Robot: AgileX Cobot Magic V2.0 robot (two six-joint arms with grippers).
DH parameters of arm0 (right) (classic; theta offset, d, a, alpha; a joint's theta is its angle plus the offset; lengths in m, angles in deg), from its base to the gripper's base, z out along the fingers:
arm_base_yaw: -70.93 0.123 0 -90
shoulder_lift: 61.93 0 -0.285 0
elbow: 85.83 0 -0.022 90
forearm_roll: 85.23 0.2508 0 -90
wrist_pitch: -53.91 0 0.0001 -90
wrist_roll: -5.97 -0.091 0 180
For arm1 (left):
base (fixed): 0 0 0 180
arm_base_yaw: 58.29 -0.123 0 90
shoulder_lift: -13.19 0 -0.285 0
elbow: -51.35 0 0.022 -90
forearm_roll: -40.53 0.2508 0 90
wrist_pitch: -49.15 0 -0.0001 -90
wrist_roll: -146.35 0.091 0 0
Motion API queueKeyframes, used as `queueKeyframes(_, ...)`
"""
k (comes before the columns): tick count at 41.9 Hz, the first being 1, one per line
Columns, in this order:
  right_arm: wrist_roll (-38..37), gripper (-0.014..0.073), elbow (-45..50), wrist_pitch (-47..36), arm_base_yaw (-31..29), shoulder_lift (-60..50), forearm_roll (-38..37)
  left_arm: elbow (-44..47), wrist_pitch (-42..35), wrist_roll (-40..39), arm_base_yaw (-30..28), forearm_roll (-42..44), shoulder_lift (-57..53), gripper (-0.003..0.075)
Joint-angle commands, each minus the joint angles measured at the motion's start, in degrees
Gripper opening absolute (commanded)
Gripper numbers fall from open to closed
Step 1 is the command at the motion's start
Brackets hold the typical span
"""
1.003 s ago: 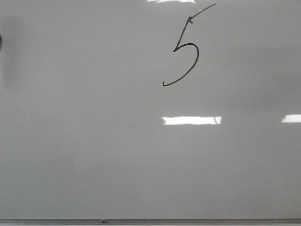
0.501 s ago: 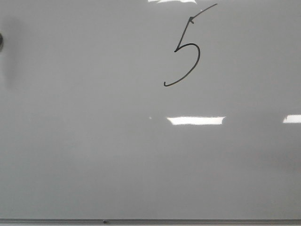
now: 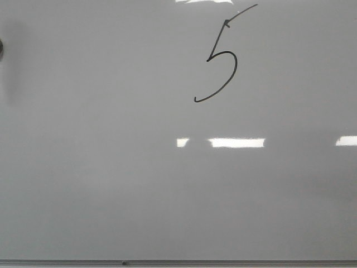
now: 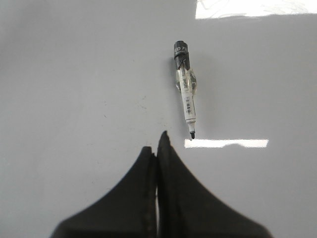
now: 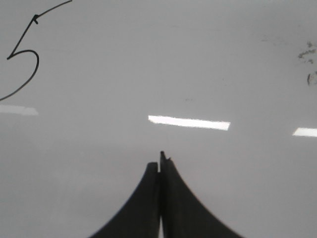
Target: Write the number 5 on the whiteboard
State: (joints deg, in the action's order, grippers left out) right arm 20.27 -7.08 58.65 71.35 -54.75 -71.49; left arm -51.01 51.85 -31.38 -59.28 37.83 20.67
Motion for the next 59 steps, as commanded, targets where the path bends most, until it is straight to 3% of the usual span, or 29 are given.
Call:
queueKeyframes(1, -4.97, -0.0060, -0.86, -6.76, -0.07, -1.11, -2.58, 0.21, -4.72, -0.19, 0.33, -0.56, -0.84, -0.0020)
queueKeyframes(9, -14.30, -0.0060, -0.86, -10.20, -0.16, -1.15, -9.80, 0.21, -4.72, -0.19, 0.33, -0.56, -0.84, -0.0020)
queueKeyframes(59, -14.30, -0.0060, -0.86, -11.43, 0.29, -1.18, -10.12, 0.21, -4.72, -0.19, 0.33, -0.56, -0.84, -0.0020)
